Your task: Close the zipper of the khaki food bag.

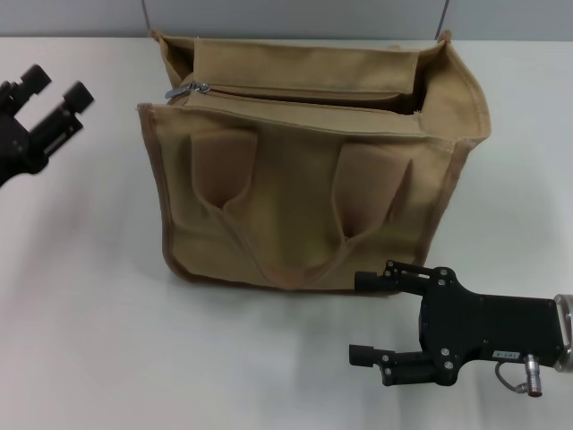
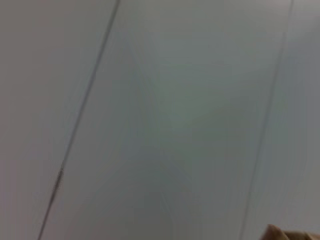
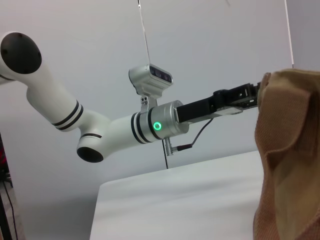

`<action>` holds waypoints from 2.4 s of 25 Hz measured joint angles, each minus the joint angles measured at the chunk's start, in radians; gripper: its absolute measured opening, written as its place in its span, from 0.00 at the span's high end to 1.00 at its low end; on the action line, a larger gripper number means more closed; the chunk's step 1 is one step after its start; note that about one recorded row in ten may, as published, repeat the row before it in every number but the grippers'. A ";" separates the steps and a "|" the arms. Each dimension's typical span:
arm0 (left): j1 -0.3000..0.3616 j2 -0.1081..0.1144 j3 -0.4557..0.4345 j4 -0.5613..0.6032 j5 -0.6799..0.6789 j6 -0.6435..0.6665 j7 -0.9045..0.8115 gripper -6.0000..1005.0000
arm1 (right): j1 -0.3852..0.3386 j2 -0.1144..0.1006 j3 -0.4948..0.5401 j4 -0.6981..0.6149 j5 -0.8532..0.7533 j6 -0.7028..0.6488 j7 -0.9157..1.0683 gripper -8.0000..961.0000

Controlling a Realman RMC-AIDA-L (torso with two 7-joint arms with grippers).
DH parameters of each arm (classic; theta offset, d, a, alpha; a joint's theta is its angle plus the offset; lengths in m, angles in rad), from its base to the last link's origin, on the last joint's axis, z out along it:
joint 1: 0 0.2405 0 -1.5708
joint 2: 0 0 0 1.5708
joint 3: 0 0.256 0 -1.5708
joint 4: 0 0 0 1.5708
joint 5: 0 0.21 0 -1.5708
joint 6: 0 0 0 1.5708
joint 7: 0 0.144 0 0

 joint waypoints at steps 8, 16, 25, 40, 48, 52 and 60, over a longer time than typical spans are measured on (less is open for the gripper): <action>0.005 -0.007 -0.002 0.053 0.139 0.058 0.087 0.22 | 0.002 0.000 0.000 0.000 0.000 0.001 0.001 0.14; -0.016 -0.006 0.008 0.086 0.171 0.054 0.153 0.22 | 0.001 0.000 0.000 0.003 0.000 0.003 0.003 0.14; -0.078 -0.009 0.014 0.130 0.263 -0.016 0.167 0.22 | 0.001 0.000 0.000 0.005 0.000 -0.003 0.007 0.14; -0.090 -0.055 -0.116 0.118 0.254 -0.097 0.394 0.22 | 0.002 0.000 0.000 0.005 0.002 -0.006 0.009 0.14; -0.090 -0.053 -0.115 0.120 0.254 -0.069 0.395 0.26 | 0.005 0.000 0.000 0.006 0.003 -0.007 0.009 0.14; -0.101 -0.057 -0.115 0.114 0.253 -0.058 0.398 0.28 | 0.009 0.000 0.001 0.006 0.003 -0.008 0.013 0.14; -0.106 -0.059 -0.128 0.098 0.250 -0.060 0.434 0.31 | 0.011 0.000 0.002 0.006 0.006 -0.019 0.017 0.14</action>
